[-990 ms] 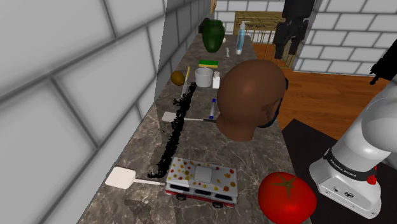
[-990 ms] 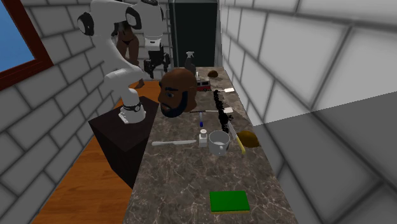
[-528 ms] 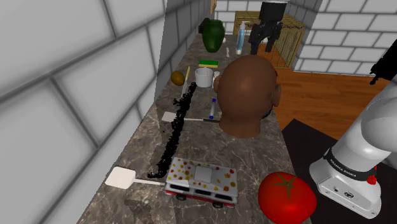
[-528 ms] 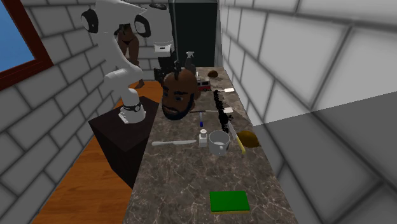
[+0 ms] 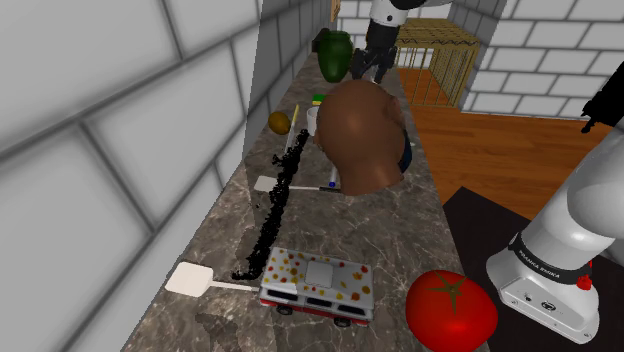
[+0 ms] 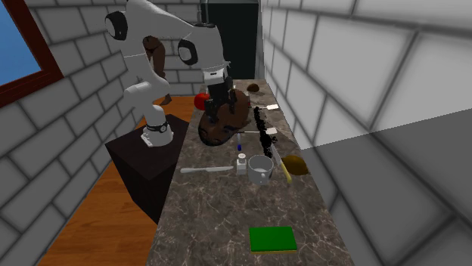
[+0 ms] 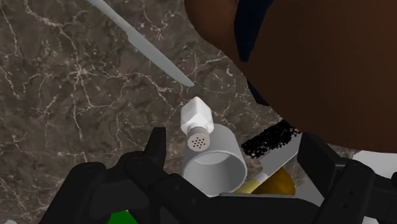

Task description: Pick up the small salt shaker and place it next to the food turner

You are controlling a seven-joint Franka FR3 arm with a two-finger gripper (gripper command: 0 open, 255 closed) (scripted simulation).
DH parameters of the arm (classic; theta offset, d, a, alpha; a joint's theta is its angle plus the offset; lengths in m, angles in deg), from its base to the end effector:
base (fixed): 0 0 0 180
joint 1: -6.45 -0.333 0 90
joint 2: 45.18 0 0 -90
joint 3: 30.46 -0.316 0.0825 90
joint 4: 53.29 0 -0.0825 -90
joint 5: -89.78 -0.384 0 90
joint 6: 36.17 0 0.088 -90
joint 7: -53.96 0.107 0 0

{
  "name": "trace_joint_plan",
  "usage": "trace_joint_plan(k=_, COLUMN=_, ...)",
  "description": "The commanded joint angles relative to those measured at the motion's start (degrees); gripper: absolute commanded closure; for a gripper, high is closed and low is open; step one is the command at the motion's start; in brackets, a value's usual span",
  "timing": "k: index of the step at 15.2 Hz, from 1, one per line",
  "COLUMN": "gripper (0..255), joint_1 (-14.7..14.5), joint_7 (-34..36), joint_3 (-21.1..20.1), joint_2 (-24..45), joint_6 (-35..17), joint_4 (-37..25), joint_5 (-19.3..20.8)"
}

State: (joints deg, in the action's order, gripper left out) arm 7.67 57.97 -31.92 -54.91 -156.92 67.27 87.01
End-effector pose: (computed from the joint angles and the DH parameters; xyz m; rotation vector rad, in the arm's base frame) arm 0.5213 0.0050 0.5087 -3.0817 0.1340 -0.2652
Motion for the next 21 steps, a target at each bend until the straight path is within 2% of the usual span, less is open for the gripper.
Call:
trace_joint_plan(k=1, gripper=0, joint_1=-0.1, joint_7=0.5, joint_3=-0.2, joint_2=4.0, joint_6=10.1, joint_4=-1.5, joint_5=0.6)
trace_joint_plan(k=7, gripper=0, joint_1=0.3, joint_7=0.7, joint_3=0.0, joint_2=16.4, joint_6=6.1, joint_4=-11.4, joint_5=1.9)
trace_joint_plan(k=12, gripper=0, joint_1=0.4, joint_7=1.0, joint_3=0.4, joint_2=27.1, joint_6=4.8, joint_4=-22.0, joint_5=2.9)
trace_joint_plan(k=21, gripper=0, joint_1=0.3, joint_7=1.0, joint_3=0.6, joint_2=29.3, joint_6=-0.3, joint_4=-19.1, joint_5=3.0)
